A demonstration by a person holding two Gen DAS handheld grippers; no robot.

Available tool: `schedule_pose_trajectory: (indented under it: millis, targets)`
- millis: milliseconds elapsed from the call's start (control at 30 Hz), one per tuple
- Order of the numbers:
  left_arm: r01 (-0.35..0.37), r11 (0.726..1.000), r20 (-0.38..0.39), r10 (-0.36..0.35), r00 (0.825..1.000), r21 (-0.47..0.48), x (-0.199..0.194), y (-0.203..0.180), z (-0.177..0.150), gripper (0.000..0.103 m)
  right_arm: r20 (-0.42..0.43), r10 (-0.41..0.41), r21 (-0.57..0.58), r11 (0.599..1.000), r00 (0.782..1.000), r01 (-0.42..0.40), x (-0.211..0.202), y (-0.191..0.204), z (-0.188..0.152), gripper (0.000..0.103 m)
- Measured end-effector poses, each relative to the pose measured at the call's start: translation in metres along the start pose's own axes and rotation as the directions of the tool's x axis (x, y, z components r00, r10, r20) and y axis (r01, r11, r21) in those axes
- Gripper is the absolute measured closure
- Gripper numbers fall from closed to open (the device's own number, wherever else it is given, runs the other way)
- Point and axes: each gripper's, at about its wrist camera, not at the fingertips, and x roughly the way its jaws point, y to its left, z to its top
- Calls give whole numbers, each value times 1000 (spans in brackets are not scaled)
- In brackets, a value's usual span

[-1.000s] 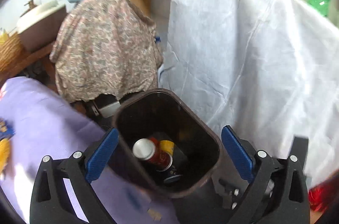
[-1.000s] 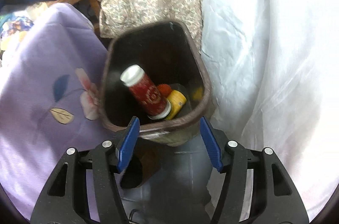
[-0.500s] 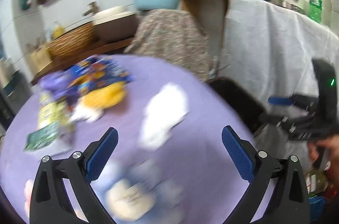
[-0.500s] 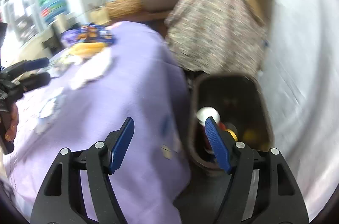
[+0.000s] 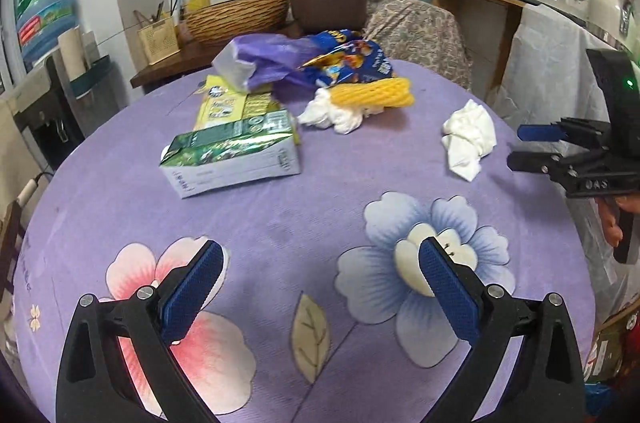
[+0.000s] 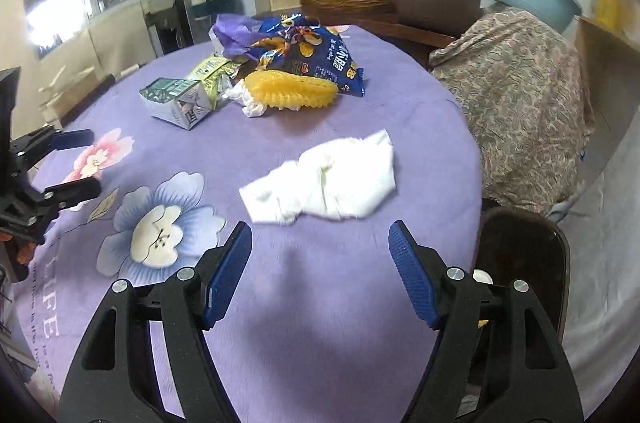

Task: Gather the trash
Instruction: 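Move both tools back over the table toward the remaining trash, then grasp the white tissue with the right gripper while the left gripper grasps the yellow foam net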

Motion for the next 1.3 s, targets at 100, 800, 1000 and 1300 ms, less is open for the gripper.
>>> schedule_pose_trajectory:
  millis: [100, 800, 1000, 1300]
  targets:
    - [-1, 1000, 8, 1, 1000, -16, 0, 7, -3, 6, -20, -33, -29, 999, 999, 33, 17, 6, 14, 32]
    - [-125, 927, 100, 95, 990, 353, 47, -71, 36, 10, -26, -56, -46, 997, 998, 54, 31, 3, 17, 77]
    - [-175, 886, 87, 153, 984, 430, 82, -85, 55, 11, 1, -13, 5, 1000, 1000, 13, 9, -13, 7, 77]
    - [-165, 883, 65, 152, 986, 440, 116, -103, 80, 20, 0, -15, 44, 999, 1000, 15, -12, -34, -13, 77]
